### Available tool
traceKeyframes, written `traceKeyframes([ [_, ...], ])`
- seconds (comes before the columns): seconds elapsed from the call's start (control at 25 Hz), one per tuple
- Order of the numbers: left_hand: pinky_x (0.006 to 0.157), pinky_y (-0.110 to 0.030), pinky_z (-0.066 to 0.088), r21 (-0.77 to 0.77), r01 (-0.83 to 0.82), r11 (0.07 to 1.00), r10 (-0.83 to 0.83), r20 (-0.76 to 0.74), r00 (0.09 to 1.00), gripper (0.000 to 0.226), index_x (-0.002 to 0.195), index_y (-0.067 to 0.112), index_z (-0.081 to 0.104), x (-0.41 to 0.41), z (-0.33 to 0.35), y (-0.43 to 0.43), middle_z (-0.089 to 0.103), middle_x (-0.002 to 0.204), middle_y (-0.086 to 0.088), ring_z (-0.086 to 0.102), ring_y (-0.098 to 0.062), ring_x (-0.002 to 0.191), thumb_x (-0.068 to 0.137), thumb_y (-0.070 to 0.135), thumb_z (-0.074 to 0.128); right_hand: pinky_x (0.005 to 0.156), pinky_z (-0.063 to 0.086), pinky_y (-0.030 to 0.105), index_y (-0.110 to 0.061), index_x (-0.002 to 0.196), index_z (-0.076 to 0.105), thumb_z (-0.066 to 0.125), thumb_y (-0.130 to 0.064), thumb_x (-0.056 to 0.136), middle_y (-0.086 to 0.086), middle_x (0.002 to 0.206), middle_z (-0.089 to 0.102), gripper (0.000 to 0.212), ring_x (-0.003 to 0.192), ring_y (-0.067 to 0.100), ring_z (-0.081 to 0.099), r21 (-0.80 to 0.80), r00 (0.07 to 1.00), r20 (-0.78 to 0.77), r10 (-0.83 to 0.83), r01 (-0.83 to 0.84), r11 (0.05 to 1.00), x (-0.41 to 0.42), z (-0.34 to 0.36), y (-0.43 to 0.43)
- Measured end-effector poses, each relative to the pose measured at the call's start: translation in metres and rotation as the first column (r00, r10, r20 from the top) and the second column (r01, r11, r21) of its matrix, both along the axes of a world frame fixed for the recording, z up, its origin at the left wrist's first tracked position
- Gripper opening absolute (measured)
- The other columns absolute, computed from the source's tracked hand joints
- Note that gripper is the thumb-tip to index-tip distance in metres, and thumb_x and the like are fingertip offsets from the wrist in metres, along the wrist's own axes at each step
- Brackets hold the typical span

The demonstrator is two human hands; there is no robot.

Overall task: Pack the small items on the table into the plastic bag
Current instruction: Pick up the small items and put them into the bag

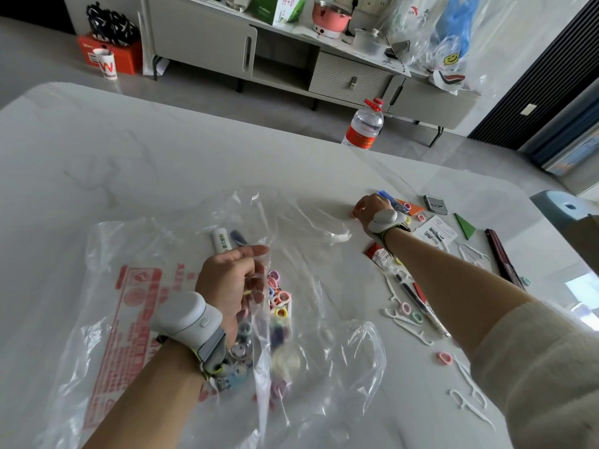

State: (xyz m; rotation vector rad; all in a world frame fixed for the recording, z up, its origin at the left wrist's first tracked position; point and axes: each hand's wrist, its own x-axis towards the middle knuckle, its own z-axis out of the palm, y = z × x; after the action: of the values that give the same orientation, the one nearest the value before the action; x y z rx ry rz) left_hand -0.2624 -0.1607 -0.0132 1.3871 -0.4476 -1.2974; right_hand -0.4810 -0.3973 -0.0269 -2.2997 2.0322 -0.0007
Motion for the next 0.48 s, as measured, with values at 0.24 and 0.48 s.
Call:
traceKeyframes([
  [0.24,0.040,-0.021,0.040,-0.003,0.003,1.000,-0.003,0.043,0.999,0.038,0.088,0.013,0.074,-0.001,0.002,0.001,0.062,0.058,-0.001,0.051,-0.014,0.041,0.081,-0.008,0.043,0.086,0.051,0.045,-0.022,0.086,0.063,0.050,-0.022,0.090,0.005,0.100,0.067,0.014,0.093,0.027,0.061,0.020,0.996,-0.024,0.081,-0.081,0.997,0.005,-0.003,0.016],
  [0.48,0.045,-0.025,0.026,0.010,-0.011,1.000,0.011,0.007,1.000,0.039,0.090,0.012,0.072,-0.007,0.011,0.005,0.057,0.050,0.003,0.045,-0.011,0.033,0.079,-0.007,0.039,0.058,0.057,0.021,0.000,0.081,0.069,0.064,-0.008,0.080,0.009,0.065,0.065,0.009,0.053,0.005,0.063,0.077,0.782,0.601,-0.164,0.148,0.986,-0.016,0.008,0.078],
])
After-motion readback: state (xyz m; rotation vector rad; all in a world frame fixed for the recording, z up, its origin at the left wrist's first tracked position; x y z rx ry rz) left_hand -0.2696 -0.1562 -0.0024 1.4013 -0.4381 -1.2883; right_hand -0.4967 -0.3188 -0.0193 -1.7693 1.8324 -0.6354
